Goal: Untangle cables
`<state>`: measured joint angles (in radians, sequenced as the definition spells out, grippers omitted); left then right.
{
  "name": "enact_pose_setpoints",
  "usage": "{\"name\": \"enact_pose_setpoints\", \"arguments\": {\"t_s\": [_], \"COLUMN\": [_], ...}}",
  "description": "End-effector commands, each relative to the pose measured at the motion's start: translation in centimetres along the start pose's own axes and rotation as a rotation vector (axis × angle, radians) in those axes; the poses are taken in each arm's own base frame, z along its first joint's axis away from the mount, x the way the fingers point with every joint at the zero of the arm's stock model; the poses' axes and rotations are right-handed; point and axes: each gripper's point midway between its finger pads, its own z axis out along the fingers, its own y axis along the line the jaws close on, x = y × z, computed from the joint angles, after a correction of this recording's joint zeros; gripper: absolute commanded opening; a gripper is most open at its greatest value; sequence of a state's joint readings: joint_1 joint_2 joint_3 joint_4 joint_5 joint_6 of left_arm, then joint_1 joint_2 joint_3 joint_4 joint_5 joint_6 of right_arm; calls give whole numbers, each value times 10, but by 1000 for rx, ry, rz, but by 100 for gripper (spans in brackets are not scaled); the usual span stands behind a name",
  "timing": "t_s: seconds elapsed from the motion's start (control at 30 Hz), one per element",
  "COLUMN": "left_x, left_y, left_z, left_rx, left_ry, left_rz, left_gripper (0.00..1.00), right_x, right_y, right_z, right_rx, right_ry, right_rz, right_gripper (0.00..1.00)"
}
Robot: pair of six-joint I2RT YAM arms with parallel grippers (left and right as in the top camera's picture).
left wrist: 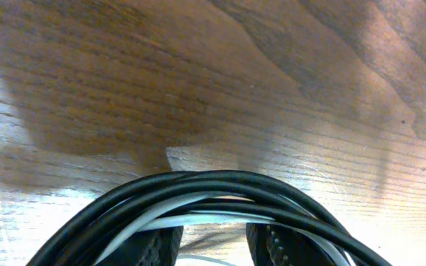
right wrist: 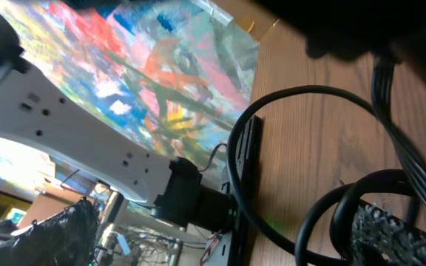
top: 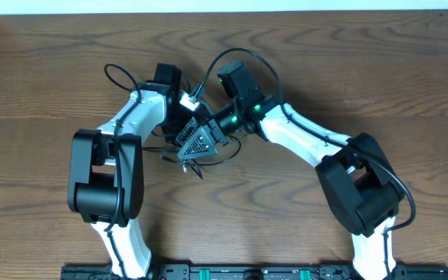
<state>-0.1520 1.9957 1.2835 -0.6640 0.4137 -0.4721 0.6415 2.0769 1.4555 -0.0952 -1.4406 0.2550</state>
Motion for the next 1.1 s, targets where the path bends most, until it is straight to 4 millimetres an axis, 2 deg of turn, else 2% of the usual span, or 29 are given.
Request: {"name": "enact_pose_setpoints", "arguments": {"t_s": [0.0, 0.33, 0.43, 0.63, 0.77, 0.9, 1.07], "left_x": [1, -7, -7, -7, -7, -7, -2], "left_y": [7, 17, 17, 16, 16, 15, 5], "left_z": [8, 3, 3, 3, 3, 3, 2], "left_rx": [-16, -13, -13, -13, -13, -7, 55], "left_ry": [9, -3, -3, -3, -3, 1, 28], "left_rz": [-1, -35, -35, -35, -35, -34, 34], "left_gripper": [35, 35, 35, 35, 35, 35, 42], "right_x": [-21, -43, -45, -40, -36, -17, 9], "right_y": [65, 99, 104, 97, 63, 15, -17], "right_z": [-21, -64, -69, -68, -63, -59, -56], "right_rx": [-100, -37, -28, -11, 167, 445, 677], "right_ry": [-5, -82, -91, -95, -121, -85, 6], "right_rz": [-141, -232, -246, -199, -92, 8, 46], "right_gripper": [99, 98, 98, 98, 99, 99, 99]}}
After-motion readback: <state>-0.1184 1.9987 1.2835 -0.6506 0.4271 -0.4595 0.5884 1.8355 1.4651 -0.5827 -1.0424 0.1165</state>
